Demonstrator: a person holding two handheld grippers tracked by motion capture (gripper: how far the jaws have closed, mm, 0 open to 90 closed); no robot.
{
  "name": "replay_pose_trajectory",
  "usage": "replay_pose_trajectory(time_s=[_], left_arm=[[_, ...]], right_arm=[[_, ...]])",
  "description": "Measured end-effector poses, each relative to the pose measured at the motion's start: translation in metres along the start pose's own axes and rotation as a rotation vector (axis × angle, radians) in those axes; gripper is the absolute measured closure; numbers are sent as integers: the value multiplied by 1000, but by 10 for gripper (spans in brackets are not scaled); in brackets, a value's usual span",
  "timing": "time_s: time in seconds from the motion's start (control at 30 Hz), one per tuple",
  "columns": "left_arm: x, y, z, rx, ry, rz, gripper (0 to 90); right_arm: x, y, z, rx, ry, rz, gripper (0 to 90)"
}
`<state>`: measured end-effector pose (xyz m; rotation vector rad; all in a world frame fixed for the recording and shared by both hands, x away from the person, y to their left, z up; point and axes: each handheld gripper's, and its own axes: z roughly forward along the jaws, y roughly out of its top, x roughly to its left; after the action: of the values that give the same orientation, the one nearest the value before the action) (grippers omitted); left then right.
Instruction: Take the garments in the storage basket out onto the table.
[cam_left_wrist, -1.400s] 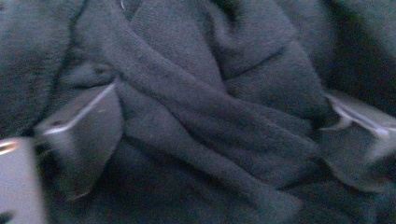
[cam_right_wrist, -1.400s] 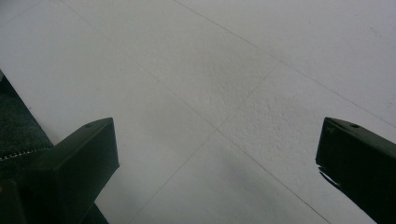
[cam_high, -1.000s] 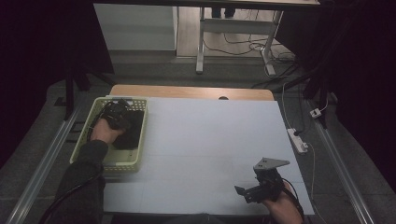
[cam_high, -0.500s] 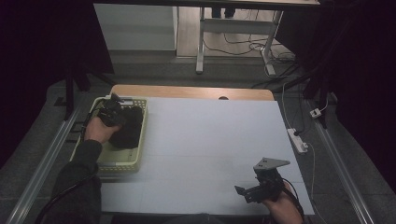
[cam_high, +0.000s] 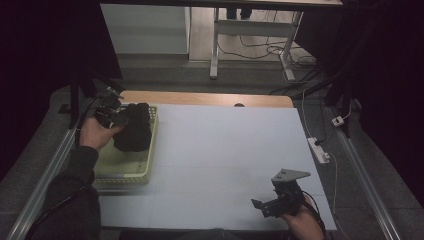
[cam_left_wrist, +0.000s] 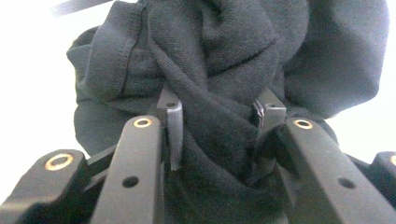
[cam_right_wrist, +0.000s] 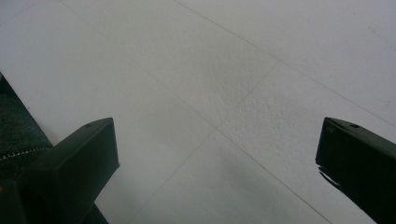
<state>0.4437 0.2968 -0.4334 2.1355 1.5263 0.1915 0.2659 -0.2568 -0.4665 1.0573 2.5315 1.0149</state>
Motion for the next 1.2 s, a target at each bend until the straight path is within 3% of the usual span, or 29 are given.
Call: replay_pose_trajectory(time_s=[0.33,0.67,0.93,1.2], left_arm=[[-12,11,-39,-74,-24,54,639],[-30,19,-64,-132,-62,112,638],[-58,30,-77,-178,-102,179,637],[-81,41,-78,-191,-136,224,635]], right_arm=[[0,0,0,-1,-1,3,0],[0,0,0,3,-4,0,0],[0,0,0,1,-3,0,0],[1,0,-1,0,-4,-3,0]])
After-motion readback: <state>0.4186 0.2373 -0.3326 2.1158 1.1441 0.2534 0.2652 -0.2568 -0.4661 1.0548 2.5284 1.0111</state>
